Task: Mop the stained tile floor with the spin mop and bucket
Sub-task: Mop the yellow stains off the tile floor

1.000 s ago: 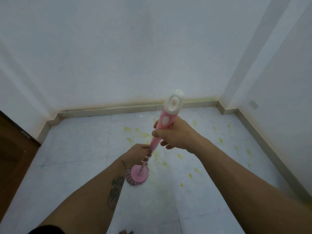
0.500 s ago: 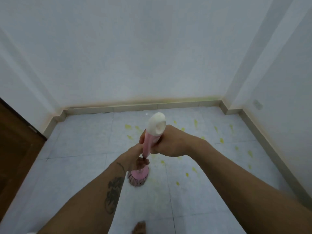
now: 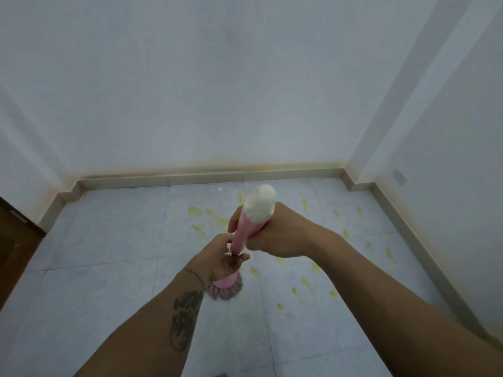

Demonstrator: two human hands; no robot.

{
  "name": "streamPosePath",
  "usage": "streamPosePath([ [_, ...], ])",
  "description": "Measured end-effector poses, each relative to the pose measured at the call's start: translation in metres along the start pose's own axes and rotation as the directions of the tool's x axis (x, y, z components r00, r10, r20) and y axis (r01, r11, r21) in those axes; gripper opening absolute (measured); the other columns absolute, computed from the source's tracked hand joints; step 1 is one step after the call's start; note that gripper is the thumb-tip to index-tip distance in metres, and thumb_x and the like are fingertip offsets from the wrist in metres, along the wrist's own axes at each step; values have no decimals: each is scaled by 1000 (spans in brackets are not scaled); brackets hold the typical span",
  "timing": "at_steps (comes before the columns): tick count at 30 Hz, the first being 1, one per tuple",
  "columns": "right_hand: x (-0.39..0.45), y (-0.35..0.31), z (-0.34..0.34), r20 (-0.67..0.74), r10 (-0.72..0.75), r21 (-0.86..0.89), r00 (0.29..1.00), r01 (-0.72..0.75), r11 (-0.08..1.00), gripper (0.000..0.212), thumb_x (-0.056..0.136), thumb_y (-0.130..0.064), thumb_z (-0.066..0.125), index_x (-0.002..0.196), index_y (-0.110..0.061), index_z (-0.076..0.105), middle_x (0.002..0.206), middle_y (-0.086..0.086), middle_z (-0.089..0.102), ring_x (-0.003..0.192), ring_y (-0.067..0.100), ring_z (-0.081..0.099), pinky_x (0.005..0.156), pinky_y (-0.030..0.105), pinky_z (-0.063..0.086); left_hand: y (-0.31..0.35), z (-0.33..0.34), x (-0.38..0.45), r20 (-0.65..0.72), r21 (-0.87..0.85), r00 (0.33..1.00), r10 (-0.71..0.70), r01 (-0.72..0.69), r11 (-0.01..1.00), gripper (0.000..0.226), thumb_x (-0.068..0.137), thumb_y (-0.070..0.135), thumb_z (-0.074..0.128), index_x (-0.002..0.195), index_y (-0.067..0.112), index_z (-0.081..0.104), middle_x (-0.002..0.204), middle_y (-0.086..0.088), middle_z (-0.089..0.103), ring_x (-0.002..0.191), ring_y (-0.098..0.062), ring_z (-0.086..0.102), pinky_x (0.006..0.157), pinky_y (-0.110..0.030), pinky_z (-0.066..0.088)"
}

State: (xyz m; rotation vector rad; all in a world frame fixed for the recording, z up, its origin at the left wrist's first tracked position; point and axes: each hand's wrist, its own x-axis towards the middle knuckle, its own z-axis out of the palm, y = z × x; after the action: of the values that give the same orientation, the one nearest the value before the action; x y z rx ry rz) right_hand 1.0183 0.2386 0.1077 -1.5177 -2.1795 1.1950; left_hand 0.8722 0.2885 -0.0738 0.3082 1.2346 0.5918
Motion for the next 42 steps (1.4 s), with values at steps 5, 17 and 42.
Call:
streamPosePath([
  [5, 5, -5, -3, 8, 143, 136, 990, -142, 980, 38, 88, -3, 56, 119, -23, 63, 107, 0, 69, 95, 17, 68, 83, 33, 59, 12, -2, 11, 27, -79, 999, 28, -26, 997, 29, 94, 10, 49, 118, -5, 51, 79, -23, 62, 57, -17, 55, 39, -20, 46],
  [17, -6, 10, -49, 523, 536, 342, 663, -739, 581, 49, 92, -31, 57, 131, -2, 50, 115, 31, 66, 84, 34, 70, 65, 35, 61, -23, 48, 35, -24, -194, 1000, 19, -24, 981, 11, 87, 7, 59, 92, -2, 55, 88, -16, 55, 73, -21, 57, 61, -29, 52],
  [42, 58, 47, 31, 538, 603, 398, 588, -809, 433, 40, 91, -13, 48, 127, 6, 44, 75, 15, 56, 44, 19, 56, 43, 22, 47, -2, 2, 62, -194, -30, 981, 0, -6, 1000, 21, 95, 2, 45, 75, 7, 42, 74, -7, 43, 62, -9, 45, 43, -13, 41],
])
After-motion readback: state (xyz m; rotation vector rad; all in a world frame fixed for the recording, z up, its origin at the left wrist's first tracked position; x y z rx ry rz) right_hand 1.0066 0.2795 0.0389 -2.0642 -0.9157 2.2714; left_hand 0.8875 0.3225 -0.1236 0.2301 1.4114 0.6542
